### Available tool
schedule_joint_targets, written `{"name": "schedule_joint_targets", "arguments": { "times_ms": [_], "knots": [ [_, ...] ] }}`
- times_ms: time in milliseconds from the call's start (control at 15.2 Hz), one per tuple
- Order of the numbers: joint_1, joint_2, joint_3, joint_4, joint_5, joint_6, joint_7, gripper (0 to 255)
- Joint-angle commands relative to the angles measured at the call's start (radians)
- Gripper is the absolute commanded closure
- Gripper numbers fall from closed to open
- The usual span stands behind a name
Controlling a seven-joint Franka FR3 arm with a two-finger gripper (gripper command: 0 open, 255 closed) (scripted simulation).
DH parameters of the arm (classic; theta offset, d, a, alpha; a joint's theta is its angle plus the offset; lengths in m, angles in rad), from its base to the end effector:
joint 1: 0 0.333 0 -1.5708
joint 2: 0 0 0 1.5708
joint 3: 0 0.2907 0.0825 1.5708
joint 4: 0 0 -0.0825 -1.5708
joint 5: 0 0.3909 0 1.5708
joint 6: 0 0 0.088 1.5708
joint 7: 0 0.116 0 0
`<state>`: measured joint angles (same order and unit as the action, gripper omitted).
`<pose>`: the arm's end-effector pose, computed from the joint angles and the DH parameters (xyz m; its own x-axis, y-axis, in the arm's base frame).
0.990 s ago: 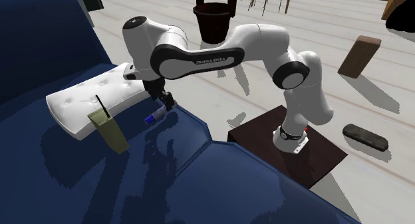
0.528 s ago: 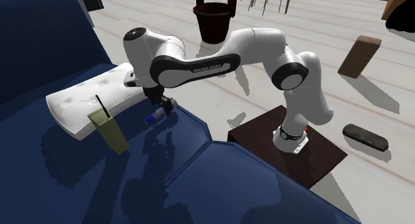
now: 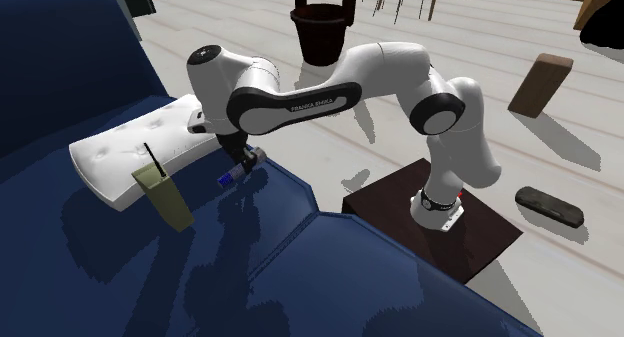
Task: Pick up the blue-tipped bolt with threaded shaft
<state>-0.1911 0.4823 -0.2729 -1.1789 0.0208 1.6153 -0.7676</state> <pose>0.6306 -0.2682 0.4883 0.9426 0.3204 -0.0942 0.3263 -0.9437 0.0541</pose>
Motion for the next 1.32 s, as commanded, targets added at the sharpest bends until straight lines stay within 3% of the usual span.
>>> {"name": "schedule_joint_targets", "arguments": {
  "times_ms": [0,198,528,1254],
  "knots": [
    [0.000,0.000,0.000,0.000,0.000,0.000,0.000,255],
    [0.001,-0.001,0.000,-0.004,0.000,0.003,0.001,255],
    [-0.010,0.021,0.000,0.099,0.005,-0.078,-0.005,255],
    [-0.056,0.141,0.004,0.442,0.031,-0.298,-0.019,255]
  ]
}}
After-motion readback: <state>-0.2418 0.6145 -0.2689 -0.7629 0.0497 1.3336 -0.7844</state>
